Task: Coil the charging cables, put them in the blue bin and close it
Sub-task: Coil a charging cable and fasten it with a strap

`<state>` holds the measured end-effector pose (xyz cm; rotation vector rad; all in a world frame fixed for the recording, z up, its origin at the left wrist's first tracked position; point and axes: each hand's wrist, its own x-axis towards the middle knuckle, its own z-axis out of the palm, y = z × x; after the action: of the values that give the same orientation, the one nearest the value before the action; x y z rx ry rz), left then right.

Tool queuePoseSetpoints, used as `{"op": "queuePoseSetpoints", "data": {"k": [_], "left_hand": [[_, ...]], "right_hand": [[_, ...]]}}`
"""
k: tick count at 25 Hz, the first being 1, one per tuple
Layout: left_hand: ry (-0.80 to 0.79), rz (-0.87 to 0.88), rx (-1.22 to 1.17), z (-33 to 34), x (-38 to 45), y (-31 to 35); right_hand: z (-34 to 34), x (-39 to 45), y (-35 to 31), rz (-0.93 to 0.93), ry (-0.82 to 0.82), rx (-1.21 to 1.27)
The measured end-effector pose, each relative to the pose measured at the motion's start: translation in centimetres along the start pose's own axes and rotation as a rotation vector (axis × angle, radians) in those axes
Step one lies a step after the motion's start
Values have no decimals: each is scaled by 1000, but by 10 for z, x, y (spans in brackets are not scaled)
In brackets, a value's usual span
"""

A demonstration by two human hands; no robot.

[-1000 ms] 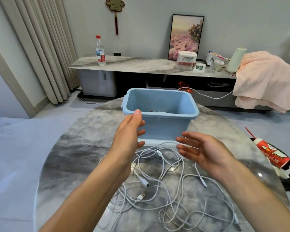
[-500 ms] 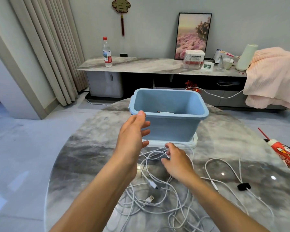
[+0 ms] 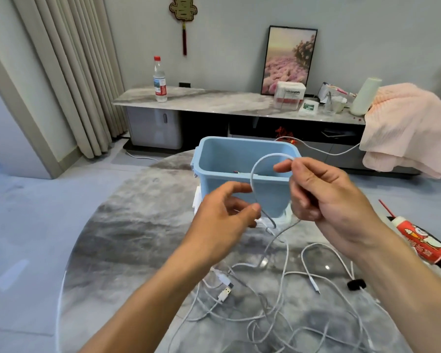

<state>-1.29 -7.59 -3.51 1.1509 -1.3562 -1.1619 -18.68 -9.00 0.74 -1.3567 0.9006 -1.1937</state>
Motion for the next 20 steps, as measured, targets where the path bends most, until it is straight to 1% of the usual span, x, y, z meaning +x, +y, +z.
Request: {"op": "queuePoseSetpoints", "data": {"k": [2, 4, 5, 6, 7, 8, 9, 10, 11, 12, 13, 14, 15, 16, 17, 18, 19, 20], "left_hand": [[-64, -63, -114, 4, -5, 1], [-38, -72, -89, 8, -6, 0], [-10, -61, -115, 9, -5, 3], [33, -36, -189, 7, -3, 6], [62, 35, -239, 3, 0, 9], [96, 158, -176, -4, 2, 11], [99, 314, 22, -13, 5, 12], [88, 442, 325, -21, 9, 10], [100, 510, 631, -30, 12, 7], [131, 517, 839, -39, 16, 6], [183, 467, 911, -49, 21, 5], [233, 406, 863, -59, 24, 3], [251, 325, 698, -67, 27, 4], [234, 239, 444, -70, 28, 7], [185, 163, 204, -70, 27, 12], [118, 89, 33, -66, 24, 16], [51, 20, -50, -60, 21, 17], [-6, -28, -67, -51, 17, 17]], "right_hand": [[1, -12, -5, -30, -10, 54], [0, -17, -8, -44, -29, 48], [-3, -17, -9, -53, 0, 34], [-8, -16, -9, -66, 63, -3], [-14, -15, -10, -107, 147, -99], [-22, -15, -10, -171, 226, -248], [-28, -15, -11, -242, 282, -397], [-35, -13, -13, -296, 330, -485], [-44, -12, -14, -324, 383, -488], [-56, -11, -16, -326, 450, -413], [-71, -9, -20, -302, 522, -276], [-86, -9, -25, -258, 585, -138], [-102, -9, -25, -202, 627, -36], [-114, -10, -20, -117, 630, 35], [-123, -9, -7, 9, 616, 72], [-126, -9, 6, 155, 598, 49], [-124, -9, 22, 297, 579, -125], [-119, -10, 34, 415, 531, -451]]}}
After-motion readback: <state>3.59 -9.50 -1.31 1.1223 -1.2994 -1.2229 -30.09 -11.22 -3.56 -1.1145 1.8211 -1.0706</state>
